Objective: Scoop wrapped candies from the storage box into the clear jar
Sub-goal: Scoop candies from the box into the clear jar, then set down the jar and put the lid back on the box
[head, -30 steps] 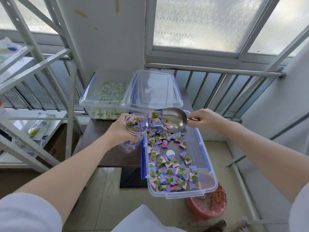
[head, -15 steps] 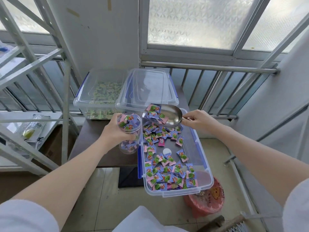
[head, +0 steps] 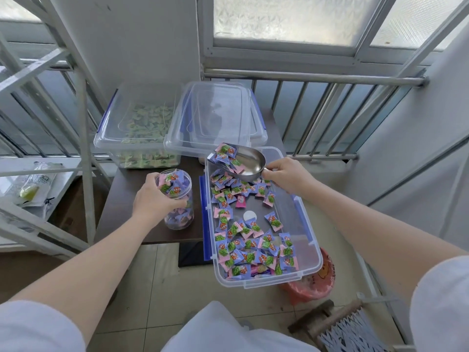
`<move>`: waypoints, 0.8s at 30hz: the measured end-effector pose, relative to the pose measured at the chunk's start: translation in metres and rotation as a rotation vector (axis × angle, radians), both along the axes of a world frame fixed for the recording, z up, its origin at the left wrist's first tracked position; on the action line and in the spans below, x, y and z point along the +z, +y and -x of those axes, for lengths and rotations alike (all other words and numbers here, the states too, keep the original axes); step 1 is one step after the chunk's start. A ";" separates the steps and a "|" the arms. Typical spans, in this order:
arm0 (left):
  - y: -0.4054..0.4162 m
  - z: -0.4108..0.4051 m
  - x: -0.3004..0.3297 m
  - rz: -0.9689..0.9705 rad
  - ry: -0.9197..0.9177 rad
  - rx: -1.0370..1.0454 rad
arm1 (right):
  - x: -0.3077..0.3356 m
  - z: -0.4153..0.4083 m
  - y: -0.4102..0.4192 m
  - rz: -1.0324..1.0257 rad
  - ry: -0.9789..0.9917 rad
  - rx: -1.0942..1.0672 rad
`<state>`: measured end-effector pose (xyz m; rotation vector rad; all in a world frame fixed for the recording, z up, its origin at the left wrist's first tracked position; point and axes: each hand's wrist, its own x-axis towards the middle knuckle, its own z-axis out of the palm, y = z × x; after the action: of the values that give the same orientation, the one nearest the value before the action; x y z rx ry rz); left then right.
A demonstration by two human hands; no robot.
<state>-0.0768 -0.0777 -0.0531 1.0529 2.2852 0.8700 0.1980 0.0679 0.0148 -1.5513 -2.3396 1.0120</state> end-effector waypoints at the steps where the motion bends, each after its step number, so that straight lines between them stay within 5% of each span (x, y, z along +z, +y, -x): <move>1: 0.001 -0.001 -0.003 0.007 -0.005 0.007 | -0.004 0.003 -0.001 0.011 -0.015 -0.003; 14: 0.019 0.007 0.010 -0.140 -0.199 -0.073 | -0.060 0.014 -0.005 0.162 0.029 -0.083; 24: 0.055 0.005 0.016 -0.150 -0.021 -0.091 | -0.099 0.002 -0.013 0.110 -0.240 0.032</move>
<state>-0.0820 -0.0231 -0.0369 1.1962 2.1635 1.0222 0.1960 0.0550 -0.0842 -1.7708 -2.5104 1.0287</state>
